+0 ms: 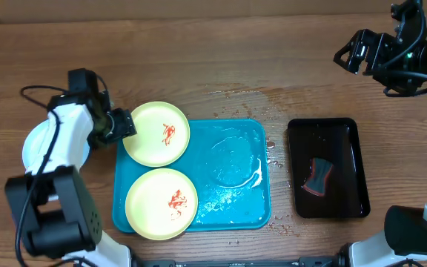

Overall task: Clean dirty plates on tray and stack at the side
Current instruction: 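Lower the left gripper back toward the yellow plates on the tray, then grasp the rim of the upper yellow plate with the left gripper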

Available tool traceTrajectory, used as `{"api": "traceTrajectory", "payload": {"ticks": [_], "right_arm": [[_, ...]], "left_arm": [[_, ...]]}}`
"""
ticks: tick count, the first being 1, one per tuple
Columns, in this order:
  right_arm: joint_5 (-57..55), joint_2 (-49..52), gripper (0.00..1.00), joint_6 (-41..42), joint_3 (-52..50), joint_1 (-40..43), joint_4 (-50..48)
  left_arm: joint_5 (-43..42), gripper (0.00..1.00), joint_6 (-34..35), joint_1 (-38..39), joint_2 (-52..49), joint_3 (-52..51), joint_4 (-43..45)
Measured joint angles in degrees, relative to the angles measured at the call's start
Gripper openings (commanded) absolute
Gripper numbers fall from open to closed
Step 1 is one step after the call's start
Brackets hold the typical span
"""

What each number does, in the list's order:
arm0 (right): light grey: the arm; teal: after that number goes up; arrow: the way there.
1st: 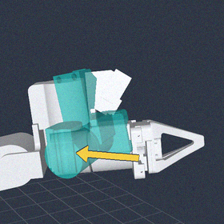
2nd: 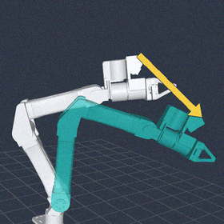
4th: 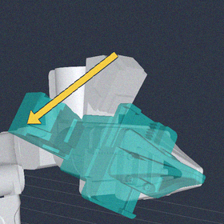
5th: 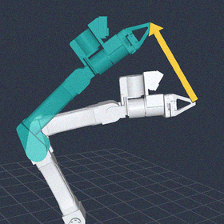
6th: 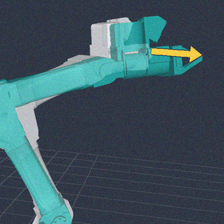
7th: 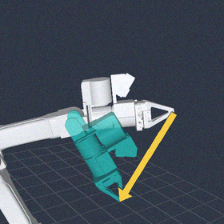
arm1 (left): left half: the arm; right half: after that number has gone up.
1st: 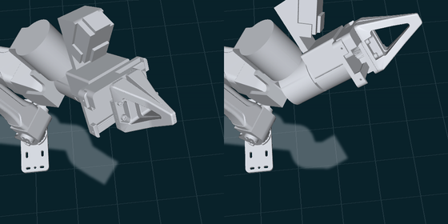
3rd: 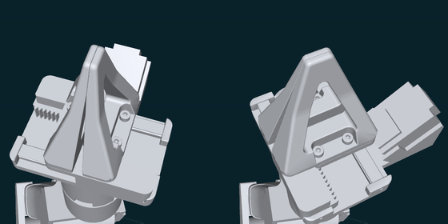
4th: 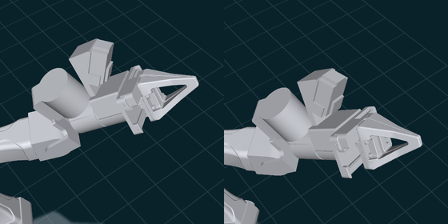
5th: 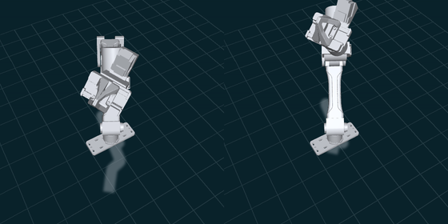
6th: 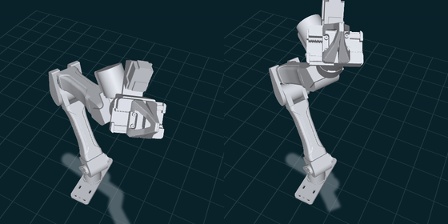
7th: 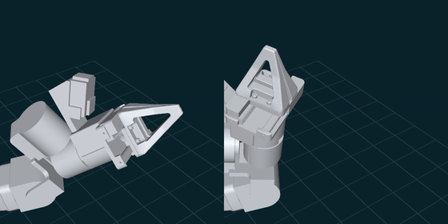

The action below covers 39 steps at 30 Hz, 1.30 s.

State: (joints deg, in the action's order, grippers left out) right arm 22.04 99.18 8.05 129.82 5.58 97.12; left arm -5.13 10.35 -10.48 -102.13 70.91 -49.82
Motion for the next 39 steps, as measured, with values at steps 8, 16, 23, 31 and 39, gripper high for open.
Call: {"api": "traceTrajectory", "payload": {"ticks": [8,16,23,31,39], "right_arm": [[0.1,0.0,1.0,-0.1,0.0,0.0,0.0],[0.0,0.0,1.0,0.5,0.0,0.0,0.0],[0.0,0.0,1.0,0.7,0.0,0.0,0.0],[0.0,0.0,1.0,0.7,0.0,0.0,0.0],[0.0,0.0,1.0,0.7,0.0,0.0,0.0]], "left_arm": [[0.7,0.36,-1.3,0.7,-5.7,0.0,3.2],[0.9,0.39,-1.8,0.7,-5.7,0.0,3.8],[0.9,0.42,-2.9,2.6,-5.7,0.0,3.8],[0.9,0.25,-4.2,7.6,-5.7,0.0,3.6],[0.7,0.04,-4.8,8.2,-5.7,0.0,3.6]]}}
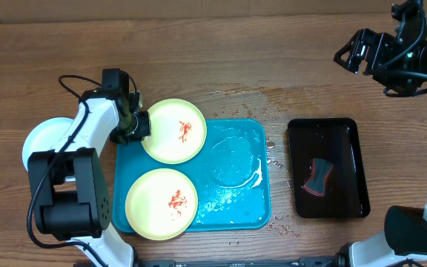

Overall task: Clean dirty plates on tray and stack at the side
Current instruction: 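Grasp the rim of the upper yellow plate with the left gripper, then lower the right gripper onto the sponge on the black tray and grasp it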

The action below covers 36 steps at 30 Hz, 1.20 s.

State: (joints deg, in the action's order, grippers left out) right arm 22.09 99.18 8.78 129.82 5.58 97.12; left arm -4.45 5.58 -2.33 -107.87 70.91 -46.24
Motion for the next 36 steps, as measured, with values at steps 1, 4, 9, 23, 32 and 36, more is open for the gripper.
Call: {"api": "traceTrajectory", "payload": {"ticks": [1,4,9,23,32,36], "right_arm": [[0.0,0.0,1.0,0.0,0.0,0.0,0.0],[0.0,0.0,1.0,0.0,0.0,0.0,0.0],[0.0,0.0,1.0,0.0,0.0,0.0,0.0],[-1.1,0.0,1.0,0.0,-8.6,0.0,-2.6],[-1.6,0.1,1.0,1.1,-20.9,0.0,-7.5],[-1.9,0.1,1.0,3.1,-27.4,0.0,-10.2]], "left_arm": [[0.0,0.04,0.0,0.0,0.0,0.0,0.0],[0.0,0.04,0.0,0.0,0.0,0.0,0.0],[-0.3,0.04,-0.1,1.3,0.0,0.1,0.0],[-1.8,0.04,-2.8,21.3,0.0,5.8,-1.9],[-2.1,0.04,-2.8,23.7,0.0,5.9,-6.9],[-2.2,0.04,-2.8,23.7,0.0,5.9,-7.1]]}}
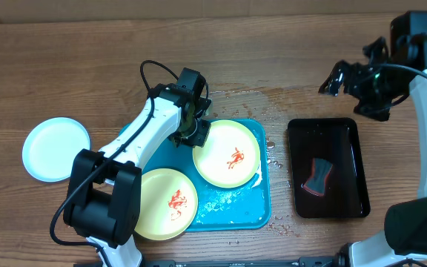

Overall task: Clean dirty plates on tray and stack at the side
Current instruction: 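Lower the right gripper onto the sponge on the black tray and grasp it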

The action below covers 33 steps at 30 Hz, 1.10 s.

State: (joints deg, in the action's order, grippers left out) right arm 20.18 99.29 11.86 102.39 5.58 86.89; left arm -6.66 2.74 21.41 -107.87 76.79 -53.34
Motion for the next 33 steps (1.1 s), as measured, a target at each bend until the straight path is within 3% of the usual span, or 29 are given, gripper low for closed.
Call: {"api": "traceTrajectory", "payload": {"ticks": [7,11,16,28,33], "right_arm": [[-0.1,0.0,1.0,1.2,-10.2,0.0,-3.5],[-0.2,0.0,0.89,1.5,-14.2,-0.1,-4.0],[-1.2,0.0,0.84,2.5,-17.9,-1.9,-5.3],[-11.0,0.0,0.8,19.1,-33.2,-7.8,-10.6],[-13.6,0.0,0.68,23.3,-36.2,-7.8,-13.0]], "left_arm": [[-0.9,0.04,0.0,0.0,-2.1,0.0,2.5],[-2.3,0.04,-0.2,0.0,-6.1,0.0,4.4],[-3.5,0.04,-0.2,0.2,-7.5,0.4,4.7],[-5.2,0.04,-0.2,0.2,-8.3,1.1,5.5],[-5.5,0.04,-0.2,0.2,-8.4,1.1,5.9]]}}
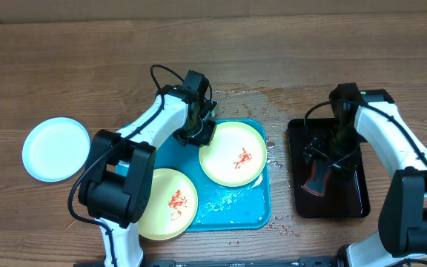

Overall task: Clean dirty plates on tray and stack at the side
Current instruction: 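Lower the right gripper onto the sponge on the black tray and grasp it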

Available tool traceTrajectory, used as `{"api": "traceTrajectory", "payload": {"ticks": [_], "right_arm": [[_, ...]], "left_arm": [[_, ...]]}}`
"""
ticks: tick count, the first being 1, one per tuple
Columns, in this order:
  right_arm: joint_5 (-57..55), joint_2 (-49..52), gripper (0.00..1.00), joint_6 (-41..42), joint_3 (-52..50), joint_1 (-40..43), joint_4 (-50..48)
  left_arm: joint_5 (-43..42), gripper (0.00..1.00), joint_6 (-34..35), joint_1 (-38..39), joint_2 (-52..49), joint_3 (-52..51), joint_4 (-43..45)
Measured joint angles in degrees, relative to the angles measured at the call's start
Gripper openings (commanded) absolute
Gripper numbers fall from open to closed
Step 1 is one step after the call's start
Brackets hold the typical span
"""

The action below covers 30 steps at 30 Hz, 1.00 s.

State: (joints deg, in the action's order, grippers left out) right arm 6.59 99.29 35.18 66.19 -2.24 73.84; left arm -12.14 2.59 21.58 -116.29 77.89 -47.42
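Note:
Two yellow plates smeared with red sauce lie on the wet blue tray (232,208). My left gripper (201,135) is shut on the left rim of the upper yellow plate (234,153), which sits at the tray's right end. The other yellow plate (163,203) rests at the tray's lower left. A clean white plate (54,149) lies on the table at the far left. My right gripper (319,154) hangs over the dark sponge (315,180) in the black tray (354,199); its jaws are hidden from above.
Water drops and a wet patch (258,96) mark the wooden table above and beside the blue tray. The left arm's cable (161,74) loops above its wrist.
My right arm has come down from the upper right to the black tray, over the sponge. The held yellow plate shifted slightly to the right.
My left gripper held the upper yellow plate at the tray's left edge, covering the white plate with its arm. Then the plate was further right, then at the tray's right end. The right arm stayed high at the back until now, when it hangs over the sponge.

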Motion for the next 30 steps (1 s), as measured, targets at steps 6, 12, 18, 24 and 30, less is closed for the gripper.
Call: {"api": "traceTrajectory", "payload": {"ticks": [6,12,18,24,30], "right_arm": [[-0.6,0.0,0.45,2.2,-7.0,0.0,-7.3],[-0.4,0.0,0.04,2.7,-10.9,0.0,-12.2],[0.1,0.0,0.04,-0.4,-11.0,0.0,-15.9],[-0.2,0.0,0.04,-5.0,-6.4,0.0,-12.4],[-1.5,0.0,0.04,-7.9,-0.3,0.0,-9.1]], "left_arm": [[-0.3,0.04,0.0,0.0,0.0,0.0,0.4],[-0.3,0.04,0.0,0.0,-0.1,0.0,0.4],[-0.3,0.04,0.0,0.0,-0.1,0.0,0.4],[-0.3,0.04,0.0,0.0,-0.1,0.1,0.3],[-0.3,0.04,0.0,0.0,-0.1,0.1,0.3]]}}
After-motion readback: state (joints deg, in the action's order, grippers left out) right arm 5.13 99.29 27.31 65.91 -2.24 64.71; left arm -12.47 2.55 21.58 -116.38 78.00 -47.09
